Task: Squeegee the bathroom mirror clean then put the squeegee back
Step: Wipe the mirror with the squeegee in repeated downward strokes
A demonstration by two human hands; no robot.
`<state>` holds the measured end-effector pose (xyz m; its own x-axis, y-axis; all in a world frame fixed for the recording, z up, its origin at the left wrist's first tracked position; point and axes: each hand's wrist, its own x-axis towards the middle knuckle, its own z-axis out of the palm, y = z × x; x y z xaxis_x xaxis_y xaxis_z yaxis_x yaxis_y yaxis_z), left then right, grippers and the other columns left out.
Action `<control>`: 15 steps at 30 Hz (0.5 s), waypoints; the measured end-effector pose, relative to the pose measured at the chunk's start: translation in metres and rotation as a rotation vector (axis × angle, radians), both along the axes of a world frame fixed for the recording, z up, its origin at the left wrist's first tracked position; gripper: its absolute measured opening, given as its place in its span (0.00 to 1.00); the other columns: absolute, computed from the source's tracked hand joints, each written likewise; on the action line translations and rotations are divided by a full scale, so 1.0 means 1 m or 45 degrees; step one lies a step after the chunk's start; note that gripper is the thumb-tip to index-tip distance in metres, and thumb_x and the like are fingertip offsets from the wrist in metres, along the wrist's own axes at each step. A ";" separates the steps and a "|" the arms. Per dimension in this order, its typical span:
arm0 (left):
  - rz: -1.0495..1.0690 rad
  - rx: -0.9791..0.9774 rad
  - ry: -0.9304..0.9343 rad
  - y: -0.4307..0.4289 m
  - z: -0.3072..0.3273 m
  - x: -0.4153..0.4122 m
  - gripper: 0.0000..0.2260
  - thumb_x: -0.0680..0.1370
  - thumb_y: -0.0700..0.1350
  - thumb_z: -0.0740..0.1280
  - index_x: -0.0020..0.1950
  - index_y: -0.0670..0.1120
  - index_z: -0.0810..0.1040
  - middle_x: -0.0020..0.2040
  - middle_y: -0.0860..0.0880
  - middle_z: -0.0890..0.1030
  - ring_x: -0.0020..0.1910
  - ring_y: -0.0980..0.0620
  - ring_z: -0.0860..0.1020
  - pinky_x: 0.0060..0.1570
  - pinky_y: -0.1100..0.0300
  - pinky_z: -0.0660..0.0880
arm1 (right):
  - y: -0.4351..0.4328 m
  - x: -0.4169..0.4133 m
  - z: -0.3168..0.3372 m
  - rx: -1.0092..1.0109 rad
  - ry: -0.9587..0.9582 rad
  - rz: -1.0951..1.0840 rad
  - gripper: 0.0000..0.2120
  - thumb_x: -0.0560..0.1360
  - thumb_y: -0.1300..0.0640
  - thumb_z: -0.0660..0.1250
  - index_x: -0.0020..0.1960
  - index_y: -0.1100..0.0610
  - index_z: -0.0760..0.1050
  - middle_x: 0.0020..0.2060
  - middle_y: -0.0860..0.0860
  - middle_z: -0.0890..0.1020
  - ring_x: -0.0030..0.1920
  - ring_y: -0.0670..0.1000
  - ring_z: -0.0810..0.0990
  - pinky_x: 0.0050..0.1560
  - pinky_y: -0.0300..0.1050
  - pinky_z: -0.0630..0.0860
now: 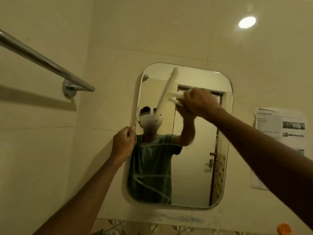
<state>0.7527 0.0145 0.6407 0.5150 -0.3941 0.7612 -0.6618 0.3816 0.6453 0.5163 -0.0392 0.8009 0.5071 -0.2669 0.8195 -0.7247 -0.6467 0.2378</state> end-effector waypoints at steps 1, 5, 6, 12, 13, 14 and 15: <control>0.000 -0.001 -0.013 0.001 0.000 0.000 0.16 0.82 0.50 0.57 0.37 0.45 0.73 0.30 0.49 0.75 0.29 0.55 0.73 0.28 0.63 0.67 | -0.009 -0.028 -0.004 0.059 -0.102 -0.010 0.16 0.81 0.50 0.56 0.38 0.54 0.72 0.29 0.52 0.75 0.27 0.50 0.74 0.27 0.44 0.72; 0.028 0.067 -0.106 0.005 0.005 0.005 0.16 0.81 0.50 0.57 0.38 0.45 0.75 0.31 0.48 0.77 0.30 0.52 0.75 0.28 0.63 0.68 | -0.034 -0.114 -0.032 0.152 -0.335 -0.166 0.18 0.80 0.49 0.51 0.35 0.54 0.68 0.25 0.52 0.72 0.22 0.48 0.69 0.23 0.38 0.64; 0.013 0.101 -0.109 0.007 0.009 0.009 0.17 0.81 0.50 0.58 0.38 0.44 0.76 0.32 0.47 0.78 0.32 0.50 0.77 0.30 0.60 0.71 | -0.037 -0.121 -0.035 0.133 -0.342 -0.198 0.18 0.80 0.50 0.50 0.36 0.55 0.68 0.25 0.52 0.71 0.22 0.49 0.68 0.23 0.39 0.64; 0.183 0.141 -0.083 0.014 0.036 0.010 0.25 0.79 0.58 0.58 0.32 0.42 0.79 0.28 0.44 0.80 0.28 0.46 0.80 0.35 0.49 0.80 | -0.035 -0.100 -0.017 0.005 -0.352 -0.142 0.24 0.82 0.47 0.51 0.33 0.58 0.70 0.22 0.51 0.73 0.19 0.49 0.68 0.23 0.39 0.66; 0.239 0.059 -0.033 0.013 0.040 0.009 0.25 0.79 0.58 0.58 0.32 0.43 0.78 0.27 0.45 0.80 0.28 0.46 0.79 0.35 0.49 0.80 | -0.033 -0.092 -0.011 -0.001 -0.372 -0.104 0.26 0.82 0.46 0.50 0.33 0.58 0.72 0.22 0.52 0.74 0.20 0.50 0.69 0.24 0.39 0.65; 0.247 -0.037 0.043 0.012 0.045 0.009 0.24 0.79 0.58 0.57 0.33 0.43 0.78 0.28 0.45 0.80 0.29 0.46 0.79 0.36 0.49 0.80 | -0.030 -0.083 -0.006 -0.017 -0.379 -0.071 0.26 0.82 0.46 0.50 0.33 0.57 0.73 0.22 0.52 0.74 0.20 0.50 0.69 0.24 0.39 0.65; 0.223 -0.125 0.114 0.012 0.052 0.010 0.23 0.79 0.57 0.57 0.34 0.43 0.78 0.29 0.45 0.80 0.30 0.46 0.80 0.36 0.49 0.79 | -0.027 -0.073 0.000 -0.050 -0.367 -0.048 0.25 0.81 0.47 0.50 0.33 0.57 0.73 0.22 0.51 0.73 0.20 0.49 0.69 0.24 0.39 0.65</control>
